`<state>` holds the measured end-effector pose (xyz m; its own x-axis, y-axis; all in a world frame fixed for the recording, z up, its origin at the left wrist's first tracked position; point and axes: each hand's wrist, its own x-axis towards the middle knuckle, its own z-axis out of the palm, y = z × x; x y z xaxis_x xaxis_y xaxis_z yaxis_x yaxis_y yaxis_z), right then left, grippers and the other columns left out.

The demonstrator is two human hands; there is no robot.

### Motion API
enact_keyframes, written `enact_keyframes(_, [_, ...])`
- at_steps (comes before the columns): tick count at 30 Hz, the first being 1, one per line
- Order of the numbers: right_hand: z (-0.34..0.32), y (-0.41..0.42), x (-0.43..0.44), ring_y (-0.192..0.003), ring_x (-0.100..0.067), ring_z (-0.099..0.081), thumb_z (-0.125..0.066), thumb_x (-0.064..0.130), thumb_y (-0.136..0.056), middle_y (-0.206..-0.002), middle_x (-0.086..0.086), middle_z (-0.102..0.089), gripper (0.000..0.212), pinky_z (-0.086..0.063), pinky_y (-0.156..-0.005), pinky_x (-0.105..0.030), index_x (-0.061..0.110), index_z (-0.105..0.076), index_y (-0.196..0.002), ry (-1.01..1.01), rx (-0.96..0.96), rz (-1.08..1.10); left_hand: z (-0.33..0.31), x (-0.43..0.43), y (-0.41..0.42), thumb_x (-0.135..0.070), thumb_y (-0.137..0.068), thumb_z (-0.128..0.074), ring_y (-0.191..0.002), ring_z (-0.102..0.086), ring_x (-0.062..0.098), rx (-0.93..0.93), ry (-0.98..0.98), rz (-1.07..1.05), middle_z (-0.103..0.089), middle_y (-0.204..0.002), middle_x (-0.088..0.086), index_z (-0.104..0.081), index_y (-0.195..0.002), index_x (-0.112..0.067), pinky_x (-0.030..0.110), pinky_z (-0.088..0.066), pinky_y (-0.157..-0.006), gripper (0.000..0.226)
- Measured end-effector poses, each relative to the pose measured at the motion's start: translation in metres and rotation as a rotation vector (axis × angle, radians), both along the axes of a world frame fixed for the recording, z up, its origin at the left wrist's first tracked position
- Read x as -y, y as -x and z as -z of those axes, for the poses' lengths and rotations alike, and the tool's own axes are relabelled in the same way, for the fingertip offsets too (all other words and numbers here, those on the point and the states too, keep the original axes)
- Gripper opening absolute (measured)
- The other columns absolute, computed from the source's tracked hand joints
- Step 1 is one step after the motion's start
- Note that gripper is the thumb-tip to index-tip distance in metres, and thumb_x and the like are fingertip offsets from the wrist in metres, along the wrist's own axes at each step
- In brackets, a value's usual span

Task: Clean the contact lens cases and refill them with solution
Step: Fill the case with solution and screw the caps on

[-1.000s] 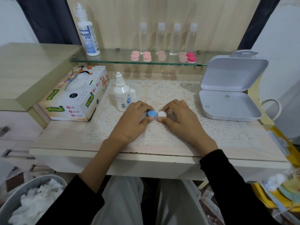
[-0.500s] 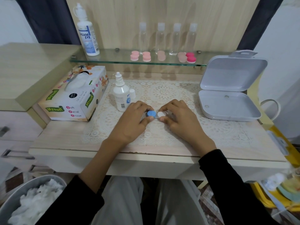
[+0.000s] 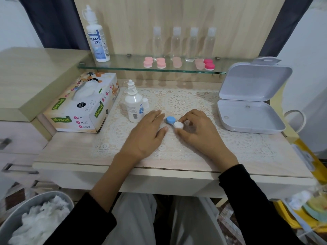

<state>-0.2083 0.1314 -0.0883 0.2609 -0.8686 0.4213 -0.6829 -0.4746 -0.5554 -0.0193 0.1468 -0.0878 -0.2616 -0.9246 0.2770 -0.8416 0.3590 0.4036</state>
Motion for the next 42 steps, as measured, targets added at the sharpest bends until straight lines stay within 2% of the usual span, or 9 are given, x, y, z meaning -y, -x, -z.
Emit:
enact_keyframes(8, [-0.007,-0.001,-0.002,-0.081,-0.006,-0.049,-0.079,0.027,-0.076,-0.087,0.008,-0.057,0.018,-0.032,-0.065,-0.010,0.021,-0.064,-0.083,-0.057,0.202,0.074,0.001,0.001,0.000,-0.034,-0.099,-0.041,-0.139,-0.025,0.009,-0.009,0.013,-0.014,-0.034,-0.151,-0.002,-0.042,-0.142,-0.015,0.024,-0.023,-0.110,0.047])
enact_keyframes(14, [-0.028,0.003,0.017,-0.085,-0.018,-0.057,-0.079,0.032,-0.076,-0.097,0.005,-0.064,0.023,-0.043,-0.068,-0.024,0.018,-0.066,-0.089,-0.094,0.288,0.160,0.000,-0.001,-0.001,-0.038,-0.099,-0.041,-0.138,-0.026,0.006,-0.035,-0.003,-0.024,-0.033,-0.150,-0.008,-0.042,-0.142,-0.020,0.025,-0.025,-0.109,0.046])
enact_keyframes(18, [-0.051,0.001,0.038,-0.068,-0.013,-0.053,-0.078,0.034,-0.077,-0.090,0.007,-0.066,0.024,-0.047,-0.070,-0.034,0.019,-0.066,-0.090,-0.048,0.371,0.226,-0.001,-0.002,-0.002,-0.037,-0.098,-0.043,-0.137,-0.028,0.007,-0.049,0.004,-0.021,-0.036,-0.149,-0.007,-0.045,-0.140,-0.019,0.024,-0.025,-0.109,0.045])
enact_keyframes(21, [-0.066,-0.002,0.059,-0.068,-0.005,-0.053,-0.075,0.041,-0.078,-0.079,0.013,-0.062,0.025,-0.043,-0.064,-0.030,0.023,-0.065,-0.094,-0.020,0.352,0.326,-0.001,-0.002,-0.002,-0.037,-0.098,-0.044,-0.137,-0.029,0.007,-0.056,0.010,-0.019,-0.036,-0.149,-0.006,-0.045,-0.140,-0.019,0.023,-0.025,-0.109,0.045])
enact_keyframes(23, [-0.075,-0.004,0.073,-0.073,-0.008,-0.057,-0.072,0.043,-0.079,-0.075,0.012,-0.059,0.027,-0.037,-0.060,-0.027,0.024,-0.064,-0.097,-0.019,0.334,0.393,-0.001,-0.002,-0.002,-0.037,-0.098,-0.043,-0.136,-0.029,0.006,-0.056,0.016,-0.019,-0.036,-0.149,-0.008,-0.045,-0.140,-0.019,0.022,-0.025,-0.108,0.045])
enact_keyframes(27, [-0.089,-0.009,0.096,-0.078,-0.012,-0.056,-0.070,0.042,-0.080,-0.085,0.010,-0.060,0.026,-0.030,-0.055,-0.024,0.025,-0.062,-0.098,0.004,0.256,0.460,0.003,-0.002,-0.004,-0.040,-0.098,-0.042,-0.136,-0.028,0.004,-0.065,0.015,-0.026,-0.035,-0.149,-0.011,-0.045,-0.140,-0.022,0.023,-0.027,-0.109,0.046])
enact_keyframes(34, [-0.100,-0.012,0.117,-0.079,-0.017,-0.053,-0.071,0.038,-0.081,-0.085,0.004,-0.059,0.026,-0.031,-0.056,-0.027,0.018,-0.065,-0.096,0.017,0.091,0.512,0.005,0.001,-0.004,-0.042,-0.096,-0.044,-0.135,-0.029,0.002,-0.083,0.034,-0.027,-0.037,-0.147,-0.013,-0.047,-0.138,-0.025,0.022,-0.029,-0.108,0.045])
enact_keyframes(37, [-0.103,-0.014,0.123,-0.081,-0.018,-0.055,-0.075,0.037,-0.079,-0.086,0.002,-0.059,0.031,-0.038,-0.063,-0.028,0.015,-0.067,-0.099,0.008,0.078,0.518,0.005,0.001,-0.005,-0.041,-0.096,-0.045,-0.135,-0.029,0.002,-0.087,0.046,-0.027,-0.037,-0.147,-0.013,-0.047,-0.138,-0.025,0.022,-0.029,-0.109,0.045])
enact_keyframes(42, [-0.106,-0.010,0.123,-0.087,-0.018,-0.056,-0.074,0.047,-0.078,-0.095,0.001,-0.061,0.042,-0.044,-0.070,-0.030,0.016,-0.067,-0.106,0.028,0.038,0.527,0.005,0.003,-0.005,-0.042,-0.097,-0.044,-0.136,-0.027,0.000,-0.087,0.049,-0.028,-0.036,-0.147,-0.015,-0.046,-0.138,-0.026,0.022,-0.029,-0.110,0.045])
